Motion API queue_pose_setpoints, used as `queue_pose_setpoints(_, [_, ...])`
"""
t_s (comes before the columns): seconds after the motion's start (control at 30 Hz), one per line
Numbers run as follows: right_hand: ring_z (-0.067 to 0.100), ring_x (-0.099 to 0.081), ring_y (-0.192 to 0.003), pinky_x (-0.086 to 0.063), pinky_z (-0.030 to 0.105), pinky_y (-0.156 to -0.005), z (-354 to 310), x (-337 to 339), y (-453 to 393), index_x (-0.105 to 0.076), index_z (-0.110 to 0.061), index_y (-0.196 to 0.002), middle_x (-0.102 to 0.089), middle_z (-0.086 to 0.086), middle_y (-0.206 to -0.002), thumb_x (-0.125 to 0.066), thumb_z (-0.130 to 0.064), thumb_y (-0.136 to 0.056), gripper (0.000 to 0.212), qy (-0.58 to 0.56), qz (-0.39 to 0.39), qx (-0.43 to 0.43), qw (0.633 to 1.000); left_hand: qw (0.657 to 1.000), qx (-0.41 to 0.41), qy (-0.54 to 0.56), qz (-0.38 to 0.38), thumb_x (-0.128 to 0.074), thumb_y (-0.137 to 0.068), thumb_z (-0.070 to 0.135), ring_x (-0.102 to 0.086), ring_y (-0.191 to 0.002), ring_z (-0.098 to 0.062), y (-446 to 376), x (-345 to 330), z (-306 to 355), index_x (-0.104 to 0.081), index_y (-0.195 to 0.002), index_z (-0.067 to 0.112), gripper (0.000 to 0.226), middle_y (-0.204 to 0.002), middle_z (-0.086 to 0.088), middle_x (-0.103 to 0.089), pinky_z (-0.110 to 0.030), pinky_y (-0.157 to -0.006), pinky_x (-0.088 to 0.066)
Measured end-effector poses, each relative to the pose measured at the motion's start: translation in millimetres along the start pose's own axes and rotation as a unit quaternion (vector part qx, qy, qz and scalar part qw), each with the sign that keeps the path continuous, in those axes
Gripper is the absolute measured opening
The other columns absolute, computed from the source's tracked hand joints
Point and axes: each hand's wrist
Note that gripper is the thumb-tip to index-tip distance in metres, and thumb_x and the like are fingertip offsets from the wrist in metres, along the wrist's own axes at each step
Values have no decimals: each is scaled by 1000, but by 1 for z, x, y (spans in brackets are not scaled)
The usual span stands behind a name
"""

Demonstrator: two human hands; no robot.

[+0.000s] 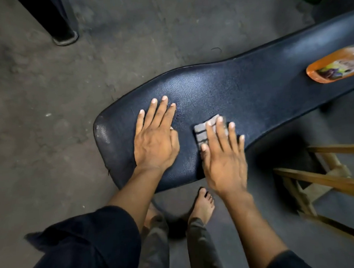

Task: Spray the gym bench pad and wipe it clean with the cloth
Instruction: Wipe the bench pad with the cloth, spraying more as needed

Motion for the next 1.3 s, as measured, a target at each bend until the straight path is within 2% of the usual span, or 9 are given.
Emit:
queue_pose_setpoints(0.13, [36, -1, -167, -5, 58, -133, -10, 11, -53, -20, -17, -171, -7, 11, -180, -28, -43, -112, 65, 8, 26, -32, 999, 999, -11, 41, 13, -41, -102, 21, -25, -166, -19, 14, 0, -10, -49, -162, 20, 61, -175, 3, -36, -46, -137, -14])
queue_pose_setpoints(0.3, [40, 4, -166, -7, 55, -134, -77, -11, -20, -10, -4, -170, 0, 26, -177, -33, -37, -113, 70, -21, 21, 85, 996, 964, 113, 238, 40, -42, -103, 16, -32, -163, -16, 46, 13, -30, -53, -158, 15, 57, -172, 0, -40, -33, -136, -15])
queue_pose_setpoints(0.43, [35, -7, -167, -17, 52, -134, -73, -25, 44, -21, -3, -169, -9, 22, -177, -47, -30, -110, 69, -15, 10, 164, 986, 991, 59, 114, 27, -40, -107, 28, -18, -167, -13, 69, 15, -49, -46, -163, 21, 58, -179, 3, -25, -39, -136, -14])
queue_pose_setpoints(0.57, [38, -13, -165, -22, 55, -132, -40, -15, 23, -27, 1, -166, -16, 24, -176, -39, -32, -111, 65, -2, 18, 87, 996, 990, 135, 33, 40, -39, -105, 43, -6, -169, -11, 69, 10, -59, -35, -167, 32, 63, -183, 10, -8, -53, -133, -3])
queue_pose_setpoints(0.7, [38, -4, -166, -12, 53, -134, -62, -1, -43, -18, -4, -169, -7, 22, -178, -31, -34, -114, 65, -28, 31, 43, 998, 981, 178, 54, 47, -39, -106, 48, -1, -169, -10, 70, 9, -63, -28, -170, 29, 68, -183, 9, -1, -56, -133, 1])
queue_pose_setpoints(0.8, [35, 1, -167, -10, 51, -135, -101, -5, -53, -10, -10, -171, -1, 21, -178, -23, -38, -115, 65, -23, 30, 102, 994, 962, 225, 139, 63, -37, -106, 40, -5, -168, -8, 68, 15, -61, -31, -170, 28, 65, -183, 11, -5, -49, -135, -2])
queue_pose_setpoints(0.93, [31, -4, -167, -16, 50, -135, -121, -22, 9, -17, -10, -171, -8, 18, -179, -33, -34, -112, 66, -26, 33, 201, 979, 932, 251, 245, 97, -35, -107, 35, -10, -168, -12, 57, 27, -71, -35, -169, 22, 63, -182, 7, -11, -50, -136, -15])
queue_pose_setpoints(1.17, [33, -13, -166, -21, 52, -133, -93, -13, -6, -29, -8, -168, -15, 17, -178, -37, -32, -112, 61, -11, 39, 117, 992, 970, 211, 89, 87, -39, -107, 39, -3, -170, -17, 56, 6, -79, -32, -170, 23, 66, -183, 6, -10, -48, -136, -11])
queue_pose_setpoints(1.3, [30, -3, -167, -12, 49, -135, -126, -6, -65, -23, -15, -171, -7, 14, -180, -29, -35, -115, 59, -27, 29, 106, 994, 966, 197, 121, 120, -37, -109, 33, -5, -169, -15, 58, -6, -86, -35, -169, 24, 61, -182, 5, -17, -54, -135, -20])
Point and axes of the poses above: each hand's wrist, its own y-axis away from the middle knuckle, its own x-axis out of the back of the hand, z = x × y
